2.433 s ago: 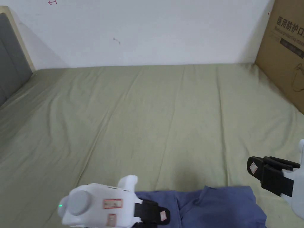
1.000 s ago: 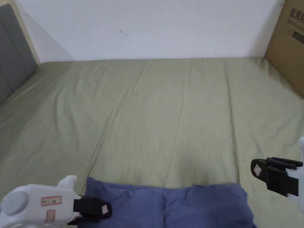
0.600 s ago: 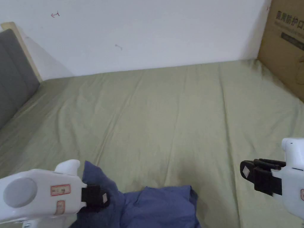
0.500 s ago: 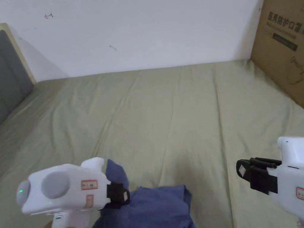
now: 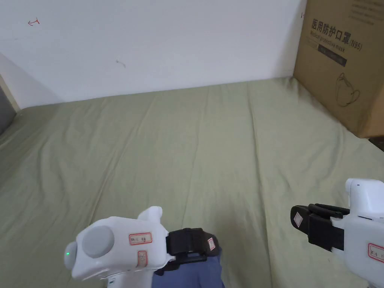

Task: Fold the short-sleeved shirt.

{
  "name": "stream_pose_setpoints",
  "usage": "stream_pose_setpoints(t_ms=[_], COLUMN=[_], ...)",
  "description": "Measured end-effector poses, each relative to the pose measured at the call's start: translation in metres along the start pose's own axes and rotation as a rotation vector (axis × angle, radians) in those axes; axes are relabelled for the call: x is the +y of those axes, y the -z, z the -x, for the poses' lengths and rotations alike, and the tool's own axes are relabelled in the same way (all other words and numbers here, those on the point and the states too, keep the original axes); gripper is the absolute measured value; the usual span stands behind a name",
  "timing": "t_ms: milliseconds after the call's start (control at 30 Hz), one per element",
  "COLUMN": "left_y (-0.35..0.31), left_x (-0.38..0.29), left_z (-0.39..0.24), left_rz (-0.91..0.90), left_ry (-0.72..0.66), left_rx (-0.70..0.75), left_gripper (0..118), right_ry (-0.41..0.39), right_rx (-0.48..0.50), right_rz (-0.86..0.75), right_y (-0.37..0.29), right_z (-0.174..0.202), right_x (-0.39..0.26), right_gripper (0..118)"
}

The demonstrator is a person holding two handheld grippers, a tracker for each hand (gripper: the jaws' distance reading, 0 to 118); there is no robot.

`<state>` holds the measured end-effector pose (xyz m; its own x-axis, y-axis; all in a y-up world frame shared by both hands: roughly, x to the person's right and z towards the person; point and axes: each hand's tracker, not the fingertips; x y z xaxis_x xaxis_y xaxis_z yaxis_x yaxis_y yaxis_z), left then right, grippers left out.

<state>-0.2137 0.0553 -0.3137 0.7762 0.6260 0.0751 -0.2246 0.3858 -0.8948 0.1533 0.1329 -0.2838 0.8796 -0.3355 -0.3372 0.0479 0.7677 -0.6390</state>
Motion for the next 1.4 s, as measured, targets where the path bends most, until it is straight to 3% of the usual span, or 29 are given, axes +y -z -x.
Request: stream_pose_setpoints(t_ms=[33,67,100,133,167,300,433,567,667,867,1067,1300,1400], left_y=[-0.007,-0.011,-0.008,-0.001,0.006,0.053,0.107,0.115,0.104,-0.014,-0.134,-0.151,-0.142], left_x=[0.003,0.002,0.002,0.000,-0.001,-0.013,-0.024,-0.017,-0.016,0.015,0.025,0.000,-0.004], left_z=[-0.002,-0.004,-0.007,-0.009,-0.006,0.000,0.009,0.021,0.016,-0.039,-0.086,-0.092,-0.083], left_rz=[-0.013,-0.030,-0.030,-0.019,-0.020,0.108,0.179,0.170,0.184,-0.223,-0.777,-1.153,-1.172], left_ry=[0.064,0.123,0.182,0.223,0.249,0.217,0.195,-0.030,-0.096,0.103,0.404,0.555,0.510], left_rx=[0.047,0.095,0.148,0.195,0.255,0.163,0.220,0.040,-0.103,-0.115,0.239,0.618,0.607], left_gripper=[85,58,8,0,0,0,0,0,0,0,0,0,0], right_ry=[-0.003,-0.008,-0.012,-0.015,-0.016,-0.010,-0.038,-0.053,-0.034,-0.023,-0.130,-0.248,-0.303], right_rx=[-0.003,-0.008,-0.011,-0.014,-0.015,-0.012,-0.036,-0.046,-0.034,0.006,-0.033,-0.161,-0.245], right_rz=[-0.001,-0.001,-0.003,-0.004,-0.008,-0.025,-0.034,-0.036,-0.031,-0.079,-0.317,-0.640,-0.702], right_y=[0.001,0.002,0.003,0.004,0.005,0.007,0.009,0.009,0.010,0.002,-0.010,0.010,0.024], right_z=[0.000,0.001,0.001,0.001,0.001,0.002,0.005,0.005,0.005,0.021,0.065,0.091,0.098], right_x=[0.001,0.001,0.001,0.002,0.001,0.000,0.001,0.004,0.005,0.028,0.070,0.079,0.077], right_gripper=[0,0,0,0,0,0,0,0,0,0,0,0,0])
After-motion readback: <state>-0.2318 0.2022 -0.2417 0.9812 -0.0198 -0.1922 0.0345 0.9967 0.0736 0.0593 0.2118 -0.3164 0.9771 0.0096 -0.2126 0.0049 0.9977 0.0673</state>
